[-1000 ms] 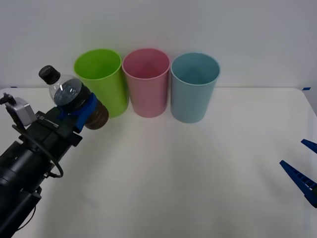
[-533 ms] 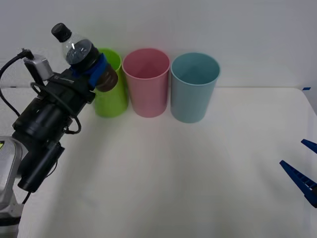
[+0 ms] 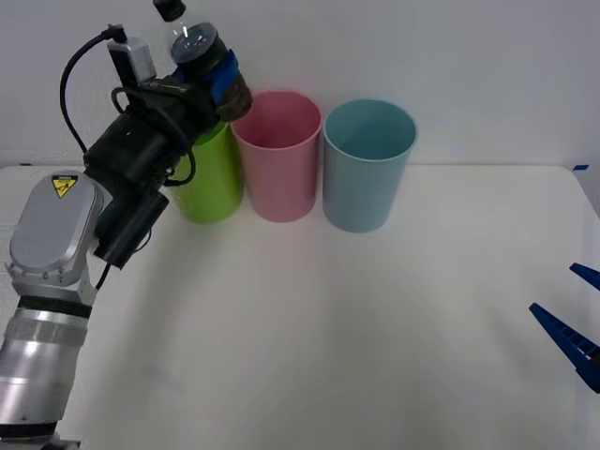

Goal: Grasp the object on the table and drop it into the matching bin: aluminum can to the light blue bin, PET bottle to the pink bin.

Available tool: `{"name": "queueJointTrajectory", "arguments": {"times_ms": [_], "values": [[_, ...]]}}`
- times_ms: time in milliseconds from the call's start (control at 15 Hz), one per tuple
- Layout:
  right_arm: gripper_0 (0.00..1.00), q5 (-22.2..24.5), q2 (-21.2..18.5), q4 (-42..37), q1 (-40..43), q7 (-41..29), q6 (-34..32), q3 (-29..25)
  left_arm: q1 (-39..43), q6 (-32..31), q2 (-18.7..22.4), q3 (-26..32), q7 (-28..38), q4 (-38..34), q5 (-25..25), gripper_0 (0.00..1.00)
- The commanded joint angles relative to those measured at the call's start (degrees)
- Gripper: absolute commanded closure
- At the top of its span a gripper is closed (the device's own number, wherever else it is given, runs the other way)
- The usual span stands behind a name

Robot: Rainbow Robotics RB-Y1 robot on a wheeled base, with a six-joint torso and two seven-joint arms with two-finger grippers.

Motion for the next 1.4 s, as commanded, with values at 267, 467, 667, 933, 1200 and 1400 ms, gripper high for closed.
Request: {"name": "queueJointTrajectory", "arguments": {"times_ms": [267,467,667,933,1200,1400], "values": [[0.00,0.0,0.0,0.0,0.0,0.0,0.0,0.0,-9.9,0.6,-0.4,-1.8,-0.9,11.5,-2.5,1.00],[0.00,0.0,0.0,0.0,0.0,0.0,0.0,0.0,-13.0,0.7,-0.7,-3.1,-1.1,15.0,-3.2,1.00],[0.00,0.0,0.0,0.0,0.0,0.0,0.0,0.0,-15.1,1.0,-2.1,-3.1,-1.4,17.1,-4.9,1.00],[0.00,0.0,0.0,0.0,0.0,0.0,0.0,0.0,-15.2,1.3,-2.5,-3.2,-1.7,17.2,-5.7,1.00],[0.00,0.0,0.0,0.0,0.0,0.0,0.0,0.0,-15.2,2.1,-2.5,-3.8,-1.7,17.2,-5.2,0.85],[0.00,0.0,0.0,0.0,0.0,0.0,0.0,0.0,-15.2,2.9,-2.5,-4.6,-1.6,17.2,-4.0,0.00]]}}
